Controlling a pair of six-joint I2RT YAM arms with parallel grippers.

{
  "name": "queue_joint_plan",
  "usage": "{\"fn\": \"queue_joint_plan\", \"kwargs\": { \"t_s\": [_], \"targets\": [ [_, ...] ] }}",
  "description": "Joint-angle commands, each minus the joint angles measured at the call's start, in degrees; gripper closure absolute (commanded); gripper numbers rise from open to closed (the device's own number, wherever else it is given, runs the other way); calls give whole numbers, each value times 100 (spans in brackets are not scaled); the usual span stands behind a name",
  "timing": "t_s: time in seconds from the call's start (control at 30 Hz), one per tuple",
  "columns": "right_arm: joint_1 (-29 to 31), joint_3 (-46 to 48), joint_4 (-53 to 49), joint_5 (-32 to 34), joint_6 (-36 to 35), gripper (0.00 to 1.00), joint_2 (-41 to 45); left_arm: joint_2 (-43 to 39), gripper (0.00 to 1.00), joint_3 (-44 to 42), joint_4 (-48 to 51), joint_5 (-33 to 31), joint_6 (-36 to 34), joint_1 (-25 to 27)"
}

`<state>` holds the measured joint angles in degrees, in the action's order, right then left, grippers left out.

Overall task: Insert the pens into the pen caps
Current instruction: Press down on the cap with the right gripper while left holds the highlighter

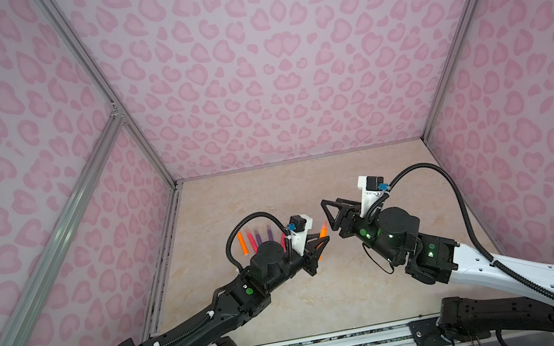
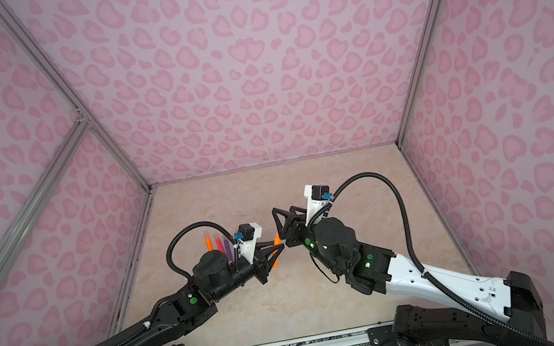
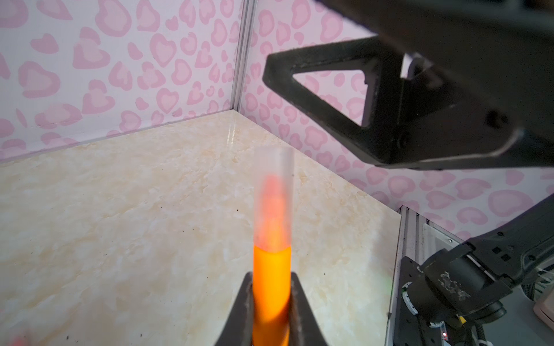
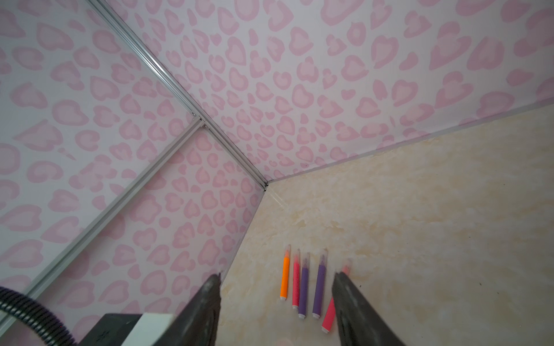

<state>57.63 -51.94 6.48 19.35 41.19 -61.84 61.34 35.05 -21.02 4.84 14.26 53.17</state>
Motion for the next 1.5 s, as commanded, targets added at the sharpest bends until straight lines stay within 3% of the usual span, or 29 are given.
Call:
{"fn": "queue_joint_plan", "kwargs": {
  "t_s": [0.0, 0.1, 0.63, 0.87, 1.47],
  "targets": [
    [-2, -389, -957, -269, -41, 48, -339, 27, 97, 84, 9, -218, -116, 1],
    [-3, -699, -1336, -211, 44, 57, -635, -23, 97, 61, 49, -428, -101, 1],
    [21, -668, -1264, -272, 76, 60, -718, -78, 97, 45, 52, -496, -95, 1],
    [23, -732, -1228, -327, 58, 67, -810, -44, 97, 53, 54, -476, -98, 3],
    [-5, -810, -1184, -318, 43, 69, -917, -35, 97, 64, 63, -440, -99, 3]
  ]
}}
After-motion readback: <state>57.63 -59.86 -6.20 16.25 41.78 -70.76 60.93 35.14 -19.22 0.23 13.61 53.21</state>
